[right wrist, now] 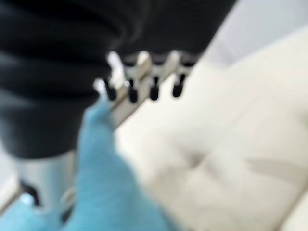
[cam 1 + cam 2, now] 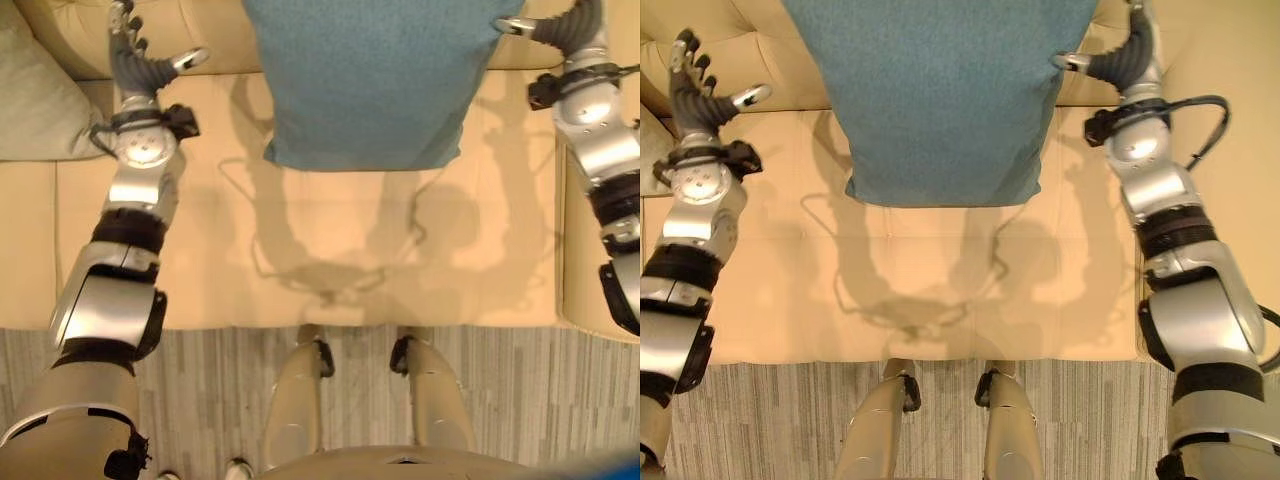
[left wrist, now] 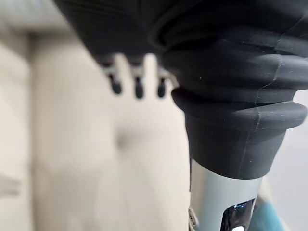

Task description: Pick up all the scattered cushions and arrange them neatly on the sofa.

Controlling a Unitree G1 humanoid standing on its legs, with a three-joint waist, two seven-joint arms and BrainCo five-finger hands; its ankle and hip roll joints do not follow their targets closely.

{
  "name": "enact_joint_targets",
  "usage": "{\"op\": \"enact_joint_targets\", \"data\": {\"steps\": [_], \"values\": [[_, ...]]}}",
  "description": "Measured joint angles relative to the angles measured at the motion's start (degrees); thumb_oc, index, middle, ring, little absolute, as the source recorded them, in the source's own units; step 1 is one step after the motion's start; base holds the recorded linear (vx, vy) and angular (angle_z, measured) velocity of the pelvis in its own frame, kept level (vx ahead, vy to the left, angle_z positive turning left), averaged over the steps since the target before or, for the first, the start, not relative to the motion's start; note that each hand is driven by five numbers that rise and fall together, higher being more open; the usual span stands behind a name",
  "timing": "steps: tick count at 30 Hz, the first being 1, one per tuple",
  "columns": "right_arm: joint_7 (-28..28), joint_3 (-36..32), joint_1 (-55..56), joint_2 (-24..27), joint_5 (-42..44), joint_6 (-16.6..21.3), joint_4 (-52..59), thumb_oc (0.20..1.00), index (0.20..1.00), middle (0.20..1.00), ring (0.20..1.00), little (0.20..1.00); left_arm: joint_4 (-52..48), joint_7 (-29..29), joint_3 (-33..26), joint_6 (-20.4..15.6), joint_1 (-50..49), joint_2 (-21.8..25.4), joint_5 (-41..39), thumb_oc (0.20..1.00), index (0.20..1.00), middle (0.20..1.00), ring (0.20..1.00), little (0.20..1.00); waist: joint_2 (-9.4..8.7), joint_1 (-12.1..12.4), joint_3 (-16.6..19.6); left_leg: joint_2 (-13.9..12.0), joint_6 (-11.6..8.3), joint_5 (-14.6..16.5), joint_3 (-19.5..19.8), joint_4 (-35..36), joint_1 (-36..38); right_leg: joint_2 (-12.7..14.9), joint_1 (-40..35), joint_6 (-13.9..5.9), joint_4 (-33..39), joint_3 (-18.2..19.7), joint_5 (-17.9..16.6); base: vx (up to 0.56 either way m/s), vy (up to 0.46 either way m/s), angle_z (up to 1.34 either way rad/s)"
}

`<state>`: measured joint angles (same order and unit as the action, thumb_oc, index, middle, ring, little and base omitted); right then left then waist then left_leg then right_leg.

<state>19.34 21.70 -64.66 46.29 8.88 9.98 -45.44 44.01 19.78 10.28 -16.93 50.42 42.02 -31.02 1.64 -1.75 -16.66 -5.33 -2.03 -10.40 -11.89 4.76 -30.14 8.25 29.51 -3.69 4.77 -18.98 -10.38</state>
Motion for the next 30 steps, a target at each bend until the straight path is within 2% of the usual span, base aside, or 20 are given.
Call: {"op": "enact_joint_targets", "data": {"steps": [2, 5, 6, 7, 8, 9, 10, 11, 12, 14, 15, 17, 24, 25, 30], "values": [[-0.47, -1.43, 2.5, 0.14, 0.06, -0.04, 0.47, 1.0, 1.0, 1.0, 1.0, 1.0, -2.04, -0.47, -1.1, 0.08, -3.02, -0.31, -0.47, 1.0, 1.0, 1.0, 1.0, 1.0, 0.0, 0.02, 0.0, 0.06, 0.0, 0.0, 0.01, -0.09, 0.16, 0.1, -0.05, -0.01, -0.34, 0.02, 0.01, 0.02, 0.005, 0.0], [-1.54, -5.64, 10.59, 0.77, -0.03, 0.04, 7.85, 1.0, 1.0, 1.0, 1.0, 1.0, -9.67, -2.29, -3.86, -0.02, -10.06, -0.95, -0.99, 1.0, 1.0, 1.0, 1.0, 1.0, 0.06, 0.24, -0.05, 0.16, 0.01, -0.01, -0.03, 0.07, 0.94, 0.21, -0.59, -0.04, -0.52, 0.08, 0.03, 0.02, 0.013, 0.0], [-1.75, -8.88, 18.03, 0.76, -0.02, 0.47, 12.56, 1.0, 1.0, 1.0, 1.0, 1.0, -14.5, -2.78, -6.35, -0.31, -16.04, -3.7, -1.01, 1.0, 1.0, 1.0, 1.0, 1.0, 0.2, 0.5, -0.12, 0.46, 0.01, -0.01, -0.04, 0.23, 2.83, 0.48, -2.43, -0.31, -0.49, 0.14, 0.23, 0.06, 0.033, 0.05], [-2.17, -9.57, 23.15, 0.54, -0.02, 0.43, 12.43, 1.0, 1.0, 1.0, 1.0, 1.0, -15.44, -3.59, -6.37, -0.16, -20.96, -5.62, -1.08, 1.0, 1.0, 1.0, 1.0, 1.0, 0.25, 0.4, -0.06, 0.78, 0.01, -0.01, 0.04, 0.33, 5.81, 0.82, -5.51, -0.95, -0.55, 0.28, 0.87, 0.09, 0.037, 0.1], [-2.52, -11.76, 25.88, 0.47, -0.08, 0.54, 14.41, 1.0, 1.0, 1.0, 1.0, 1.0, -17.3, -3.84, -7.3, -0.57, -23.38, -6.2, -1.04, 1.0, 1.0, 1.0, 1.0, 1.0, 0.67, 0.27, 0.24, 0.59, -0.5, 0.41, 0.14, 0.41, 6.16, 0.59, -5.98, -2.05, -0.7, 0.38, 1.88, 0.11, 0.04, 0.11], [-4.11, -17.47, 35.78, -1.15, -0.84, 1.2, 22.14, 1.0, 1.0, 1.0, 1.0, 1.0, -24.09, -5.52, -10.34, -1.32, -31.47, -9.65, -0.81, 1.0, 1.0, 1.0, 1.0, 1.0, 0.87, 0.41, 0.71, 0.45, -0.88, 0.69, 0.43, 0.41, 7.37, 0.36, -7.28, -1.67, -1.08, 0.17, 1.74, 0.12, 0.028, 0.16], [-5.42, -19.3, 46.48, -3.69, -1.36, 1.82, 26.17, 1.0, 1.0, 1.0, 1.0, 1.0, -28.28, -6.83, -11.78, -1.47, -40.53, -14.84, -0.8, 1.0, 1.0, 1.0, 1.0, 1.0, 0.77, 0.24, 0.76, 0.67, -0.87, 0.7, 0.51, 0.48, 11.2, 0.7, -11.45, -1.66, -0.71, -0.06, 2.4, 0.11, 0.013, 0.14], [-6.96, -18.08, 52.08, -5.83, -1.44, 1.43, 24.67, 1.0, 1.0, 1.0, 1.0, 1.0, -26.92, -7.57, -11.34, -1.09, -46.19, -17.61, -0.8, 1.0, 1.0, 1.0, 1.0, 1.0, 0.52, 0.1, 1.88, 0.83, -1.45, 1.19, 0.44, 0.49, 14.02, 0.84, -14.42, -2.23, -0.44, -0.01, 3.47, 0.11, 0.025, 0.09], [-8.3, -16.53, 55.97, -6.78, -1.99, 1.18, 23.0, 1.0, 1.0, 1.0, 1.0, 1.0, -24.3, -8.58, -10.13, -0.88, -50.11, -18.37, -0.79, 1.0, 1.0, 1.0, 1.0, 1.0, 0.87, 0.03, 4.24, 0.38, -2.11, 2.57, 0.55, 0.52, 14.8, 0.6, -15.08, -2.2, -0.71, -0.03, 4.39, 0.1, 0.029, -0.02], [-11.52, -16.68, 62.7, -10.56, -2.49, 0.84, 21.77, 1.0, 1.0, 1.0, 1.0, 1.0, -20.78, -11.05, -9.78, 0.33, -56.35, -19.68, -0.37, 1.0, 1.0, 1.0, 1.0, 1.0, 0.52, -0.79, 5.58, 0.14, -1.9, 3.49, 0.61, 0.52, 18.49, -0.09, -18.81, -2.29, -0.4, -0.06, 4.64, 0.05, 0.044, -0.04], [-13.66, -16.15, 64.15, -12.08, -2.55, 0.54, 19.63, 1.0, 1.0, 1.0, 1.0, 1.0, -16.05, -12.51, -7.96, 2.03, -57.15, -18.48, 2.0, 1.0, 1.0, 1.0, 1.0, 1.0, 0.29, -1.57, 6.84, 0.11, -2.04, 3.74, 0.54, 0.55, 19.77, -0.21, -20.29, -2.34, 0.04, -0.06, 4.79, 0.02, 0.036, -0.02], [-15.01, -15.2, 64.69, -12.62, -2.67, 0.47, 17.88, 1.0, 1.0, 1.0, 1.0, 1.0, -14.43, -13.58, -6.79, 2.91, -58.01, -17.97, 3.75, 1.0, 1.0, 1.0, 1.0, 1.0, 0.28, -2.01, 8.64, -0.28, -2.13, 3.99, 0.3, 0.59, 20.0, -0.22, -20.55, -2.39, 0.38, 0.07, 4.68, 0.0, 0.015, -0.06], [-19.89, -8.49, 66.14, -14.9, -8.09, 0.38, 9.94, 1.0, 1.0, 1.0, 1.0, 1.0, -2.37, -18.66, -5.72, 4.61, -59.03, -22.89, 8.21, 1.0, 1.0, 1.0, 1.0, 1.0, 0.2, -2.58, 12.79, -0.59, -2.04, 5.08, -0.15, 0.85, 24.13, -0.33, -24.22, -2.47, 0.42, 0.97, 4.66, 0.0, -0.015, -0.06], [-20.48, -7.88, 66.68, -16.65, -9.0, 0.32, 6.45, 1.0, 1.0, 1.0, 1.0, 1.0, 5.28, -19.63, -6.66, 5.33, -58.58, -25.13, 9.4, 1.0, 1.0, 1.0, 1.0, 1.0, 0.39, -2.39, 13.54, -0.74, -2.14, 5.03, -0.14, 0.84, 25.35, -0.78, -25.47, -2.41, 0.43, 0.94, 4.81, -0.03, -0.068, 0.0], [-21.35, -8.1, 69.55, -21.19, -8.5, 0.18, -0.75, 1.0, 1.0, 1.0, 1.0, 1.0, 22.88, -19.96, -6.96, 8.05, -59.21, -28.18, 14.82, 1.0, 1.0, 1.0, 1.0, 1.0, 0.77, -2.57, 14.64, -1.7, -2.34, 4.72, -0.12, 0.55, 26.11, -1.74, -26.39, -1.99, 0.47, 0.68, 5.31, -0.1, -0.079, 0.01]]}}
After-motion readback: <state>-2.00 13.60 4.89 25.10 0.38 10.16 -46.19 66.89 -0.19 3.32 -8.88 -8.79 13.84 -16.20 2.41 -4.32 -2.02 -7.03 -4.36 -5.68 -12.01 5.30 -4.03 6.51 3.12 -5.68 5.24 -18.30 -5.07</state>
